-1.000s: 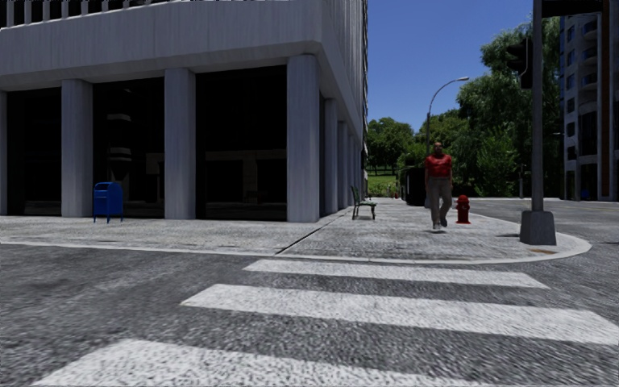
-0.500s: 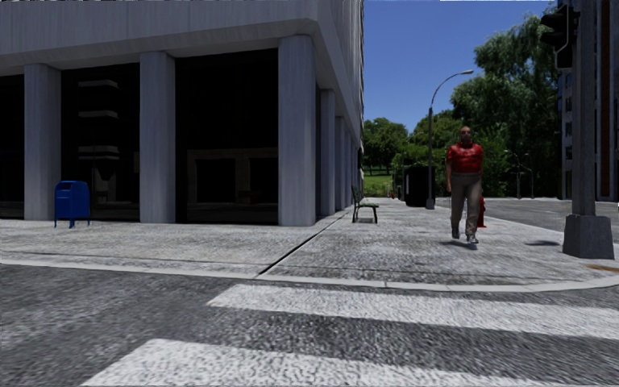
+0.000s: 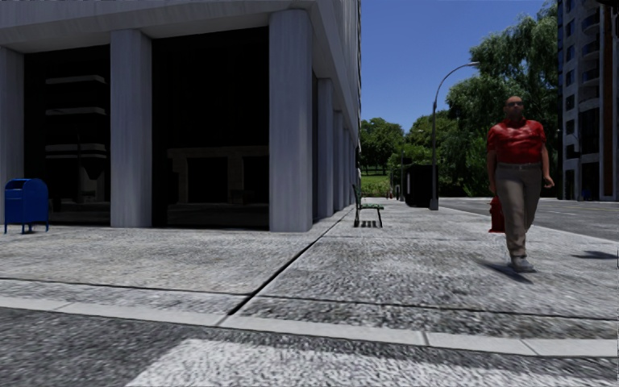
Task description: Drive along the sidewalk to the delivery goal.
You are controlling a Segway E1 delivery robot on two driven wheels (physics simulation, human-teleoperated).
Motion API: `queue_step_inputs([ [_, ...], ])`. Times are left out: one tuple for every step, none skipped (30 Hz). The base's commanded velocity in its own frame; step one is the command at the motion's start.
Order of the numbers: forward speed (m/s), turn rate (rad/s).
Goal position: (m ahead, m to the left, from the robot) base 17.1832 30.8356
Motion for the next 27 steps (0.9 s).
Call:
queue_step_inputs([
  [2.00, 0.00],
  [2.00, 0.00],
  [2.00, 0.00],
  [2.00, 0.00],
  [2.00, 0.00],
  [2.00, 0.00],
  [2.00, 0.00],
  [2.00, 0.00],
  [2.00, 0.00],
  [1.99, 0.00],
  [1.88, 0.00],
  [1.56, 0.00],
  [1.54, 0.00],
  [1.54, 0.00],
  [1.54, 0.00],
  [1.53, 0.00],
  [1.53, 0.00],
  [1.53, 0.00],
  [1.52, 0.00],
  [1.52, 0.00],
  [1.52, 0.11],
  [1.52, 0.11],
  [1.52, 0.24],
  [1.52, 0.28],
  [1.52, 0.30],
  [1.52, 0.30],
  [1.52, 0.39],
])
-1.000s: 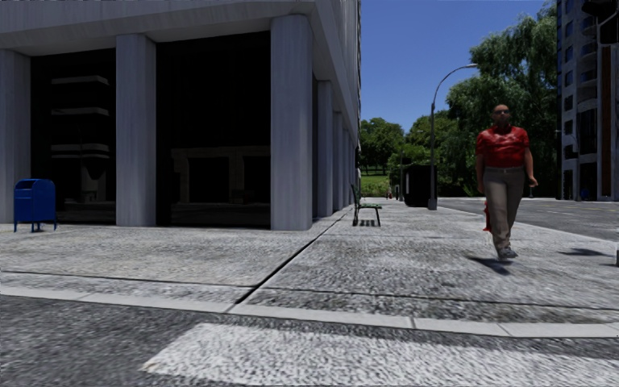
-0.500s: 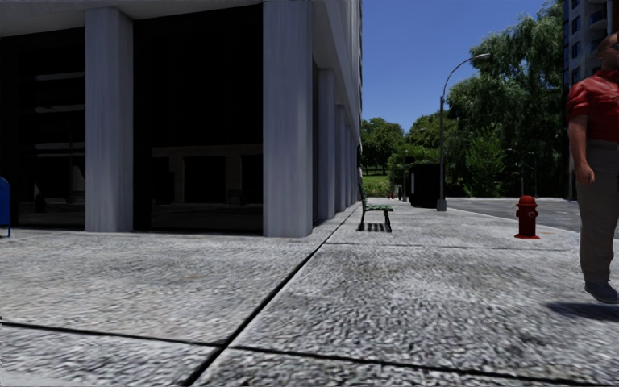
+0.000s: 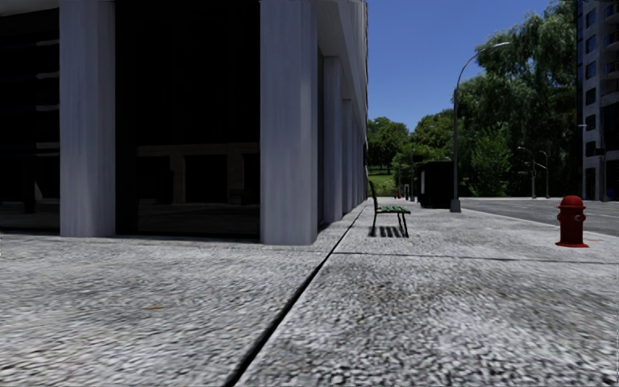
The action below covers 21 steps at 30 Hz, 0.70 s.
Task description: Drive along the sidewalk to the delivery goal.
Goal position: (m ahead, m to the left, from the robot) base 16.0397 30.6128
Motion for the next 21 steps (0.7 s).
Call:
queue_step_inputs([
  [1.52, 0.52],
  [1.52, 0.57],
  [1.52, 0.57],
  [1.52, 0.58],
  [1.52, 0.59],
  [1.52, 0.59],
  [1.52, 0.59],
  [1.52, 0.59],
  [1.52, 0.59],
  [1.52, 0.59],
  [1.52, 0.59],
  [1.52, 0.59],
  [1.52, 0.59],
  [1.52, 0.59],
  [1.52, 0.59],
  [1.52, 0.59],
  [1.52, 0.59],
  [1.52, 0.59],
  [1.52, 0.59],
  [1.52, 0.59],
  [1.52, 0.59],
])
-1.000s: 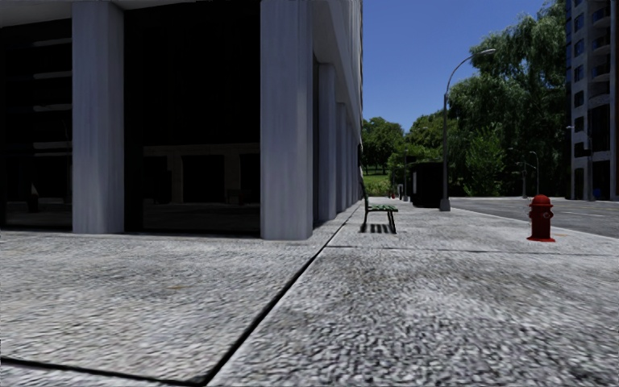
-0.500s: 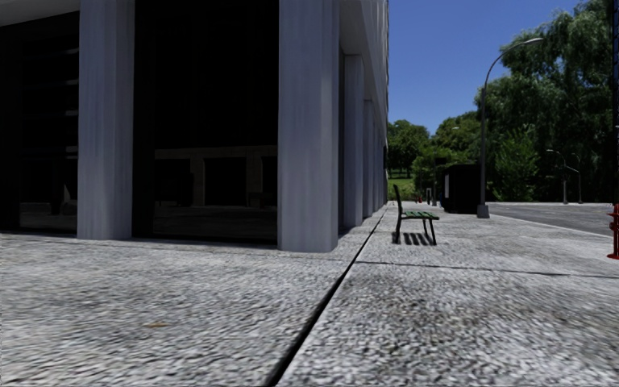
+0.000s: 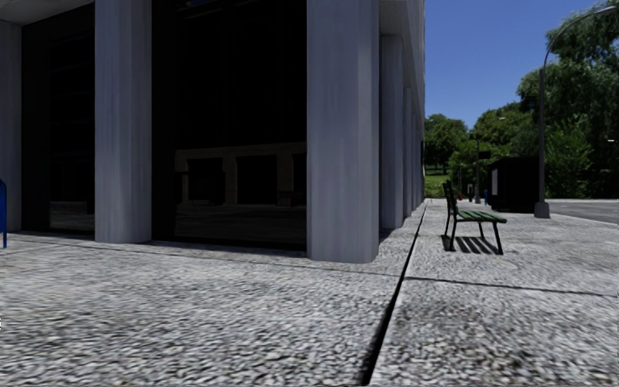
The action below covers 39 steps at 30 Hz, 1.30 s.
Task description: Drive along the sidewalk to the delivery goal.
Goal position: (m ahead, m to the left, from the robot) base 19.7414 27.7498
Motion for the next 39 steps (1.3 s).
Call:
queue_step_inputs([
  [1.52, 0.59],
  [1.52, 0.59],
  [1.52, 0.59],
  [1.52, 0.59],
  [1.52, 0.59],
  [1.52, 0.59],
  [1.52, 0.59],
  [1.52, 0.59],
  [1.52, 0.59],
  [1.52, 0.59],
  [1.52, 0.59],
  [1.52, 0.59],
  [1.52, 0.59],
  [1.52, 0.59],
  [1.52, 0.59],
  [1.52, 0.59],
  [1.52, 0.60],
  [1.52, 0.60],
  [1.52, 0.62],
  [1.52, 0.63],
  [1.52, 0.63],
  [1.52, 0.63],
  [1.52, 0.63],
  [1.52, 0.65],
  [1.52, 0.67],
  [1.52, 0.67],
  [1.52, 0.69],
  [1.52, 0.70],
  [1.52, 0.71],
  [1.52, 0.71],
  [1.52, 0.71],
  [1.52, 0.71],
  [1.52, 0.71],
  [1.52, 0.71],
  [1.52, 0.71],
  [1.52, 0.71],
  [1.52, 0.71],
  [1.52, 0.71],
  [1.52, 0.71],
])
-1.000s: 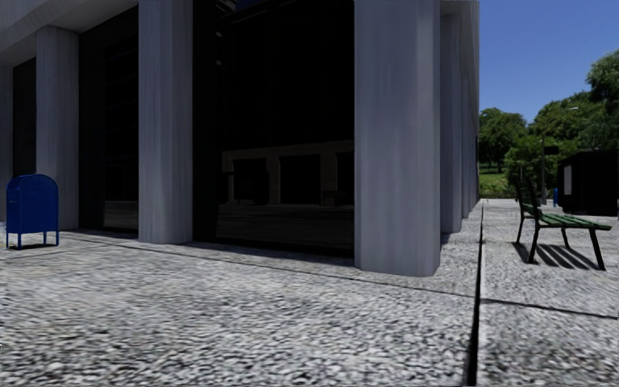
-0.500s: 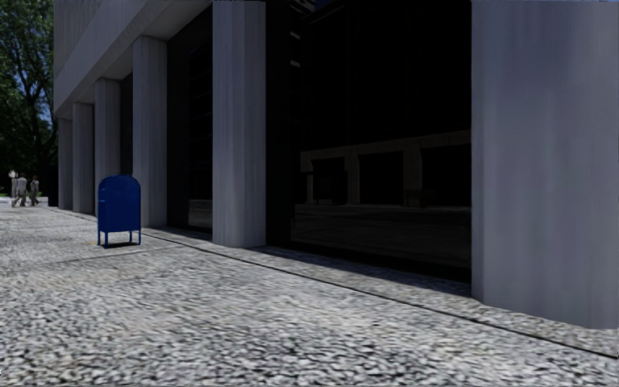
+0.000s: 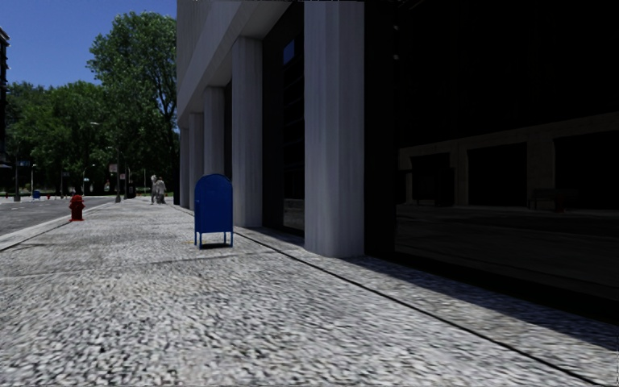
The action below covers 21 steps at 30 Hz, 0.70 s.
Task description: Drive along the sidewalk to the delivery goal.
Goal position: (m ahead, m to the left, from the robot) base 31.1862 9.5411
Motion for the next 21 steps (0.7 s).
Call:
queue_step_inputs([
  [1.52, 0.71],
  [1.52, 0.71],
  [1.52, 0.71],
  [1.52, 0.71],
  [1.52, 0.71],
  [1.52, 0.71],
  [1.52, 0.71],
  [1.52, 0.71],
  [1.52, 0.71],
  [1.52, 0.71],
  [1.52, 0.71],
  [1.52, 0.71],
  [1.52, 0.71],
  [1.52, 0.71],
  [1.52, 0.71],
  [1.52, 0.71],
  [1.52, 0.71],
  [1.52, 0.71],
  [1.52, 0.71],
  [1.52, 0.71],
  [1.52, 0.71],
])
